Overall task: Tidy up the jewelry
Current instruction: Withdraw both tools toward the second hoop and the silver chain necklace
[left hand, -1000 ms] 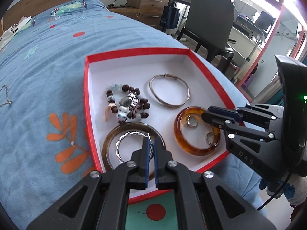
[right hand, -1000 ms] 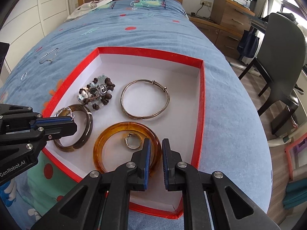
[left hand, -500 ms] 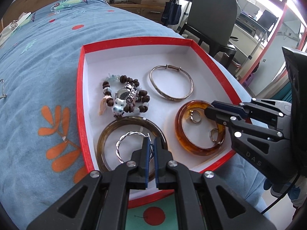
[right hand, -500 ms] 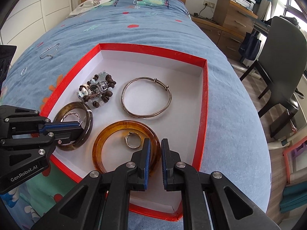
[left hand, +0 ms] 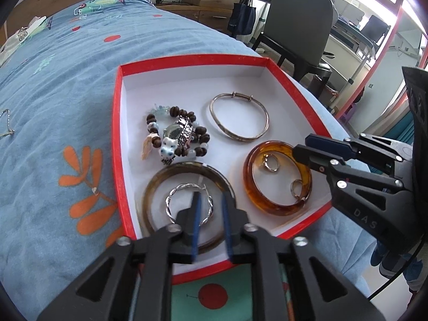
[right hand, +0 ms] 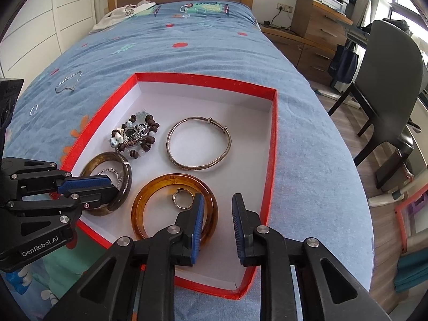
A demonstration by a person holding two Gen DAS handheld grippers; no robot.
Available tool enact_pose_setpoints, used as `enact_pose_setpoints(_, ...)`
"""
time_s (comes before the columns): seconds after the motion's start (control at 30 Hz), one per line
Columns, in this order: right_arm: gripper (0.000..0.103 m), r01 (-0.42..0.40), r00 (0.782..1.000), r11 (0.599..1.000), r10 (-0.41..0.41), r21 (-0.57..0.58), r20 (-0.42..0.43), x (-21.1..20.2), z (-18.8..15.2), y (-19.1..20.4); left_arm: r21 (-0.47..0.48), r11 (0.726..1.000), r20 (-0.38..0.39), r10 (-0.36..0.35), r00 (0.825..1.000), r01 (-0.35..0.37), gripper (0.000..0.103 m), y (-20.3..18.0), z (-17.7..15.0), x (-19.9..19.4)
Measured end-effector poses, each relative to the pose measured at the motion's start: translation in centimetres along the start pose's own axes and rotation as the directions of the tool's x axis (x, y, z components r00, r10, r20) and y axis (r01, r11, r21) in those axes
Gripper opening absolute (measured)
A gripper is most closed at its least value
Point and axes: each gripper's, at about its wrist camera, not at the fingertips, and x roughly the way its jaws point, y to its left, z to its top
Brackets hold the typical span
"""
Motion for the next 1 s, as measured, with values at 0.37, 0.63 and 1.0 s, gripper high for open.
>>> enact_pose_setpoints(0.37,0.029,0.005,0.999,1.000,-0.006,0.012,0.044,-2.6,0.2,0.4,0.008,1.000,0.055,0.013,0.998,-0.014,0.023,-0.9,0.1,-3.5)
enact_pose_setpoints(0.63,0.029,-0.004,0.997,1.000,0.003,0.011,0.082,-5.1,0.4,1.5,-0.037,0.995,0.105,0.092,0.990,-0.088,0.023,0.5,-1.2,-7.6)
enact_pose_setpoints(1.0,0.035,-0.065,0.990,0.997,0.069,-0.038,0.125,-8.1,0.8,6.5,-0.101,0.975,0.163,0.214,0.963,-0.199,0.024,3.6,-3.8,-13.8)
